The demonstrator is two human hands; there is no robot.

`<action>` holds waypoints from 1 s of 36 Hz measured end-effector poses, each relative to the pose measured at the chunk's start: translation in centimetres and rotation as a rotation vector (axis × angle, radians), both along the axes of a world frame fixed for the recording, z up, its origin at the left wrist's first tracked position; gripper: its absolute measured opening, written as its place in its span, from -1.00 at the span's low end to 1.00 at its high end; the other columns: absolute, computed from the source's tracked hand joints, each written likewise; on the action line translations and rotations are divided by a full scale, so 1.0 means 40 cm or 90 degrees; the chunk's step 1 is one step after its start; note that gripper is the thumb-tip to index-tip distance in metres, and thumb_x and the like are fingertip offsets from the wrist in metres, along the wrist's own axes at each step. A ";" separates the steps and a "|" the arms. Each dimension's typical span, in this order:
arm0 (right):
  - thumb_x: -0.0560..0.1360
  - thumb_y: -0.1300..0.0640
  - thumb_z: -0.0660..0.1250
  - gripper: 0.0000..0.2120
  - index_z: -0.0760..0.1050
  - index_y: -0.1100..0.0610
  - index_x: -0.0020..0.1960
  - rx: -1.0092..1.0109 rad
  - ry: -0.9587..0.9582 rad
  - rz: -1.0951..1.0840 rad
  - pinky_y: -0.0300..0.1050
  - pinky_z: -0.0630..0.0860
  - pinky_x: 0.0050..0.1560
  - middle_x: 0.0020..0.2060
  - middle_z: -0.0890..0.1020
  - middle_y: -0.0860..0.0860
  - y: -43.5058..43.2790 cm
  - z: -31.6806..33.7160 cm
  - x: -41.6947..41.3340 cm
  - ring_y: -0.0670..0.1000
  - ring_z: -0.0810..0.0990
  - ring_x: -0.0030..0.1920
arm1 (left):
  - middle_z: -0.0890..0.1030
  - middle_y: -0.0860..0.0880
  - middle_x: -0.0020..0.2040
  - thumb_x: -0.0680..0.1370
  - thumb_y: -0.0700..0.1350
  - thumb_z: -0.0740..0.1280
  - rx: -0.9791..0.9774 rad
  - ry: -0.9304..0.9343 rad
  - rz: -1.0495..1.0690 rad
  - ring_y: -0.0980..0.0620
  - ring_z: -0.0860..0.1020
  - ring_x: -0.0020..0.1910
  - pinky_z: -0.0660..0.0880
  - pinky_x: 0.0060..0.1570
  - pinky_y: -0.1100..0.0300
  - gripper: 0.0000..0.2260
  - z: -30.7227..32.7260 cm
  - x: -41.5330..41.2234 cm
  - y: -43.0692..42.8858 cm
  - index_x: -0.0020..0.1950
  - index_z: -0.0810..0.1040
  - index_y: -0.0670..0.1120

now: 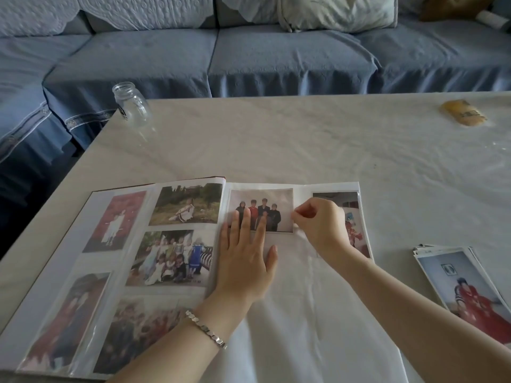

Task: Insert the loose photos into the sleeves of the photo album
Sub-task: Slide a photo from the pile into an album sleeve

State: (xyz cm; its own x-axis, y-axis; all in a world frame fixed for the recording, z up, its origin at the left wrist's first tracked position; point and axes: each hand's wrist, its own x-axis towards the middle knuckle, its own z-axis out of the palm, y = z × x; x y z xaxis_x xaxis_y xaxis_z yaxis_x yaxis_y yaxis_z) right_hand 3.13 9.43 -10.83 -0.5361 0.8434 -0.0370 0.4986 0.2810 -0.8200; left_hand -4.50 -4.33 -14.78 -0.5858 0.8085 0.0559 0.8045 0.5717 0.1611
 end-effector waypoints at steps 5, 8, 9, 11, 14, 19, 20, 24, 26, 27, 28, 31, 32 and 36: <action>0.43 0.26 0.36 -0.86 0.53 0.12 -0.29 0.017 0.001 0.015 -0.21 0.49 -0.27 -0.37 0.62 -0.04 -0.001 -0.006 0.004 -0.02 0.59 -0.29 | 0.11 -0.17 0.52 0.51 0.18 -0.13 -0.003 -0.036 -0.008 -0.16 -0.04 0.51 -0.23 0.42 0.03 -0.38 0.011 0.002 -0.001 0.52 0.16 -0.05; 0.43 0.24 0.40 -0.86 0.53 0.10 -0.28 -0.079 0.014 -0.006 -0.21 0.52 -0.29 -0.38 0.64 -0.01 0.014 -0.004 -0.001 -0.07 0.59 -0.37 | -0.02 -0.13 0.54 0.48 0.21 -0.23 -0.005 -0.010 -0.010 -0.12 -0.15 0.51 -0.32 0.41 0.06 -0.35 0.013 0.002 -0.002 0.53 0.00 -0.02; 0.43 0.24 0.41 -0.89 0.55 0.12 -0.25 -0.108 0.015 -0.016 -0.24 0.52 -0.30 -0.39 0.64 0.00 0.018 -0.004 -0.003 -0.08 0.58 -0.40 | 0.08 -0.15 0.53 0.50 0.20 -0.17 -0.025 -0.008 -0.003 -0.16 -0.02 0.52 -0.21 0.42 0.03 -0.37 0.018 0.002 -0.001 0.52 0.10 -0.03; 0.42 0.24 0.42 -0.96 0.56 0.16 -0.17 -0.116 0.003 -0.029 -0.26 0.51 -0.30 -0.39 0.63 -0.01 0.020 -0.004 -0.006 -0.08 0.57 -0.39 | 0.36 -0.20 0.42 0.52 0.15 0.00 -0.025 -0.003 0.001 -0.23 0.28 0.42 0.03 0.36 -0.05 -0.45 0.015 0.000 0.001 0.42 0.38 -0.07; 0.41 0.20 0.42 -0.84 0.50 0.14 -0.03 -0.027 -0.038 -0.017 -0.19 0.48 -0.28 -0.33 0.57 -0.07 0.011 -0.003 -0.010 -0.02 0.56 -0.27 | 0.44 -0.21 0.36 0.51 0.11 0.06 -0.006 0.015 -0.024 -0.28 0.37 0.36 0.09 0.30 -0.10 -0.53 0.011 0.000 -0.001 0.34 0.49 0.00; 0.45 0.22 0.33 -0.71 0.47 0.11 0.16 0.090 -0.109 -0.012 -0.12 0.43 -0.21 -0.27 0.52 -0.05 0.007 0.000 0.021 0.05 0.52 -0.15 | 0.39 -0.20 0.40 0.53 0.12 0.02 -0.012 -0.007 -0.028 -0.30 0.30 0.39 0.02 0.34 -0.10 -0.55 0.016 -0.004 -0.001 0.35 0.46 0.09; 0.45 0.23 0.32 -0.73 0.49 0.11 0.16 0.099 -0.120 -0.017 -0.12 0.42 -0.20 -0.24 0.54 -0.04 0.011 0.002 0.040 0.05 0.52 -0.14 | 0.31 -0.18 0.45 0.53 0.15 -0.06 -0.036 -0.025 -0.028 -0.29 0.20 0.45 -0.07 0.39 -0.08 -0.51 0.022 -0.002 -0.002 0.41 0.38 0.12; 0.45 0.22 0.34 -0.90 0.60 0.12 -0.06 0.166 -0.120 -0.029 -0.11 0.40 -0.20 -0.11 0.60 0.01 0.028 0.025 0.159 0.08 0.54 -0.13 | 0.14 -0.13 0.53 0.51 0.18 -0.22 -0.085 -0.007 -0.029 -0.24 0.01 0.51 -0.26 0.38 -0.05 -0.43 0.024 -0.009 -0.005 0.49 0.19 0.17; 0.46 0.18 0.36 -0.92 0.61 0.10 -0.08 0.191 -0.149 -0.035 -0.11 0.42 -0.18 -0.10 0.62 -0.02 0.035 0.038 0.238 0.05 0.55 -0.14 | 0.32 -0.17 0.45 0.55 0.16 -0.10 -0.077 -0.034 -0.027 -0.27 0.21 0.45 -0.09 0.38 -0.10 -0.49 0.029 -0.012 -0.002 0.42 0.36 0.12; 0.47 0.18 0.35 -0.91 0.61 0.09 -0.06 0.199 -0.180 -0.045 -0.11 0.42 -0.17 -0.06 0.62 -0.02 0.039 0.041 0.281 0.05 0.55 -0.12 | 0.29 -0.15 0.47 0.54 0.18 -0.13 -0.061 -0.025 -0.028 -0.25 0.18 0.47 -0.11 0.41 -0.08 -0.47 0.031 -0.012 -0.002 0.43 0.33 0.13; 0.48 0.17 0.34 -0.88 0.61 0.10 -0.02 0.203 -0.215 -0.059 -0.10 0.41 -0.14 0.00 0.62 -0.01 0.045 0.040 0.327 0.08 0.56 -0.08 | 0.19 -0.12 0.51 0.51 0.21 -0.21 -0.064 -0.013 -0.033 -0.21 0.06 0.51 -0.20 0.43 -0.05 -0.43 0.034 -0.009 -0.002 0.47 0.23 0.16; 0.48 0.11 0.35 -0.76 0.57 0.13 0.13 0.211 -0.317 -0.089 -0.05 0.42 0.00 0.19 0.55 0.03 0.054 0.028 0.452 0.15 0.54 0.10 | -0.09 -0.03 0.56 0.51 0.23 -0.30 -0.074 0.010 -0.023 -0.09 -0.19 0.53 -0.29 0.44 -0.01 -0.44 0.043 -0.005 -0.007 0.52 -0.05 0.22; 0.46 0.08 0.36 -0.71 0.55 0.16 0.14 0.225 -0.355 -0.086 -0.02 0.42 0.03 0.21 0.53 0.06 0.055 0.019 0.486 0.17 0.52 0.12 | -0.13 -0.02 0.56 0.54 0.22 -0.27 -0.087 0.016 -0.021 -0.08 -0.22 0.52 -0.29 0.44 -0.01 -0.48 0.049 -0.005 -0.006 0.52 -0.09 0.23; 0.43 0.01 0.38 -0.74 0.52 0.17 -0.01 0.227 -0.441 -0.096 -0.04 0.37 -0.01 0.00 0.56 0.09 0.055 -0.011 0.566 0.17 0.52 0.03 | -0.09 -0.06 0.56 0.60 0.19 -0.07 -0.088 -0.011 -0.011 -0.10 -0.17 0.53 -0.24 0.45 -0.02 -0.53 0.071 0.003 0.000 0.52 0.04 0.19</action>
State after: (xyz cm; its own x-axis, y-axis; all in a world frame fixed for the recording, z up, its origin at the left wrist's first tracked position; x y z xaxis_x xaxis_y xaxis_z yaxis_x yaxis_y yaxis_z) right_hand 25.76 11.64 -11.29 -0.3696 0.9286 -0.0337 0.9157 0.3579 -0.1825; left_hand -4.38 -4.33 -11.93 -0.5711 0.8182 -0.0665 0.8125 0.5750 0.0959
